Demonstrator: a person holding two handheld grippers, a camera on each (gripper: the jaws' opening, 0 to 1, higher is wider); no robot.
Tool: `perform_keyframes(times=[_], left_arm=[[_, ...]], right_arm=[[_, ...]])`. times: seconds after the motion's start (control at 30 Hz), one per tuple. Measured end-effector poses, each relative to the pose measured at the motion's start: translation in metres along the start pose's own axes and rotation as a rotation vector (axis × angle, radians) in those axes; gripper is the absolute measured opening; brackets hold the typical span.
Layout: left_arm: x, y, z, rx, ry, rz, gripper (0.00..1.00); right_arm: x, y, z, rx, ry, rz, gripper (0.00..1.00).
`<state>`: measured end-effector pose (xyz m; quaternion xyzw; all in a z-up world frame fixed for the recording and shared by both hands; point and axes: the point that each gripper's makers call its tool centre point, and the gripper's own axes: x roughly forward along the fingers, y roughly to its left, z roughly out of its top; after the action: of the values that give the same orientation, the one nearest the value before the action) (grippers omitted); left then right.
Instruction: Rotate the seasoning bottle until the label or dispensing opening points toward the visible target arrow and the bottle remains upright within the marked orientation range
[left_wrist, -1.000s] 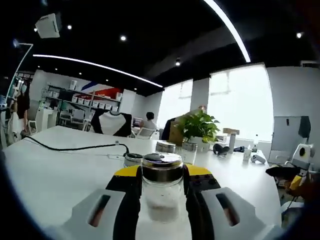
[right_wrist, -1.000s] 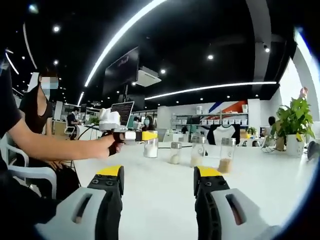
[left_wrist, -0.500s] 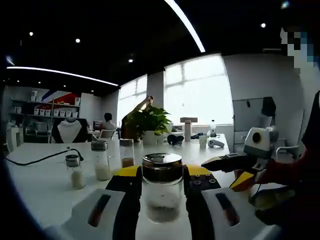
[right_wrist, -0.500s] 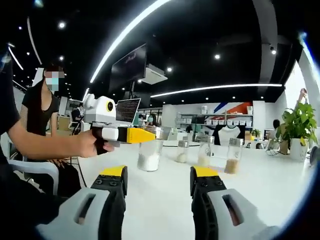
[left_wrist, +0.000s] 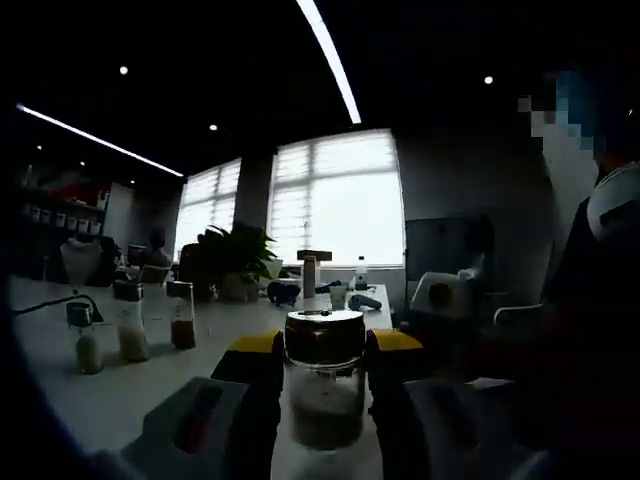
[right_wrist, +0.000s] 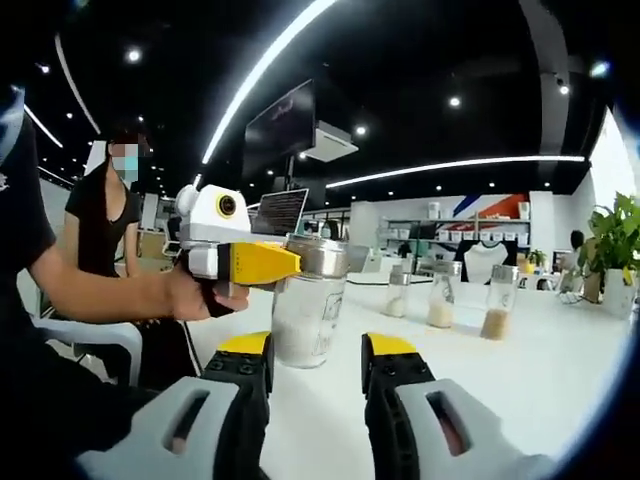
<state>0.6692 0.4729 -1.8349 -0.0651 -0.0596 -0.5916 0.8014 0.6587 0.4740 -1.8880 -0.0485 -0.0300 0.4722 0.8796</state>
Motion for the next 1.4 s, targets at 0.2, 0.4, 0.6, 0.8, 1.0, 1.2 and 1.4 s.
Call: perform_keyframes(times=[0.2,0.4,0.6,0.8,1.0,1.2,1.4], left_arm=[[0.005,-0.015,-0.003,0.005,0.001,-0.066,0.34],[0.007,-0.028,-0.008,-0.011,0.006,-0.147,0.34],[0.007,-0.025,-0.011,-0.022,0.008,-0.129,0.34],[0.011,-0.024,-0.012,0.020,0.021,-0.061,0.35],[0.018,-0.020,-0.016,0.084,0.068,0.059,0.35],[0.021,-0.004,-0.032,0.152,0.163,0.222,0.38],[0.016,-0.001,-0.027,0.100,0.144,0.229,0.38]], right_arm=[[0.005,0.012,-0.002,0.038,-0.005,0.051,0.31],[0.007,0.022,-0.004,0.086,-0.016,0.106,0.33],[0.007,0.021,-0.006,0.115,0.002,0.064,0.31],[0.006,0.009,-0.008,0.008,0.035,-0.055,0.31],[0.006,0.003,-0.009,0.027,0.033,-0.118,0.30],[0.008,-0.002,-0.013,-0.075,0.094,-0.240,0.30],[0.009,0.001,-0.012,-0.075,0.075,-0.187,0.31]])
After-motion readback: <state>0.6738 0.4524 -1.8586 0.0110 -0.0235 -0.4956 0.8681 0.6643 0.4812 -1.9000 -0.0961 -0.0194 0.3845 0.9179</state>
